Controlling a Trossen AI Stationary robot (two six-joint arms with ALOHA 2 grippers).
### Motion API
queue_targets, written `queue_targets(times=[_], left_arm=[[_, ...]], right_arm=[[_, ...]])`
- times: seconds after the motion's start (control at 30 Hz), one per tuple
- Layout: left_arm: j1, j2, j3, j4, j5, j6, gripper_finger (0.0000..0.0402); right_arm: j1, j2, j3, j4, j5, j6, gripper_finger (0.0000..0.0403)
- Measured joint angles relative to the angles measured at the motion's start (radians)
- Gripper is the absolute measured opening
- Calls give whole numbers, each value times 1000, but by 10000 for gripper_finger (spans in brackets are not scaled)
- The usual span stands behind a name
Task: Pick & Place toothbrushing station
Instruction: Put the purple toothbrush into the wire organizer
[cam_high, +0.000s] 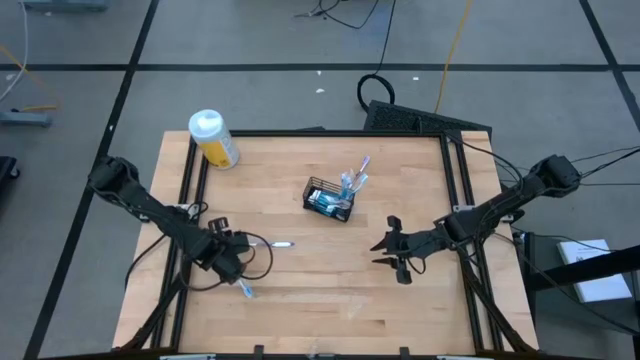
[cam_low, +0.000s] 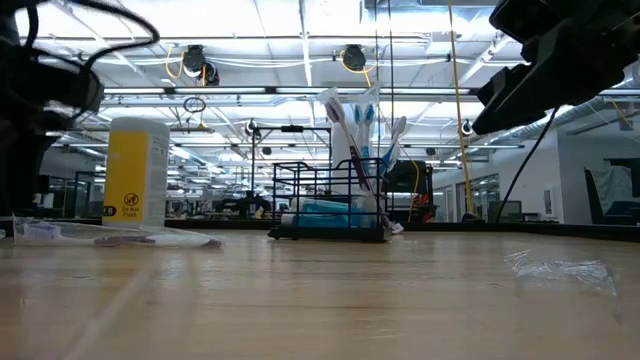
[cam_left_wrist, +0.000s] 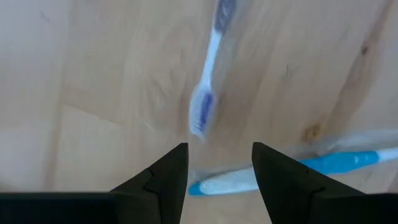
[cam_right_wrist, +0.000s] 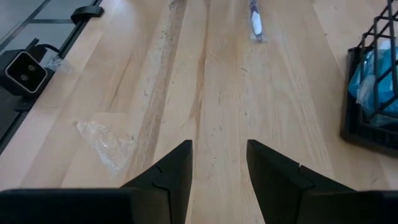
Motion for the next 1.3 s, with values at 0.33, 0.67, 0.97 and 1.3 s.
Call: queue_targets(times=[0.33, 0.67, 0.97, 1.3], left_arm=[[54, 0, -95, 148, 46, 37, 182], [128, 67, -94, 281, 33, 187, 181], [172, 108, -43, 327, -42, 273, 181], [172, 108, -35, 310, -34, 275, 181]], right_arm=[[8, 0, 0, 0, 1, 0, 141], [8, 0, 0, 1, 1, 19, 141], [8, 0, 0, 10, 2, 19, 141], [8, 0, 0, 16, 1, 19, 141]])
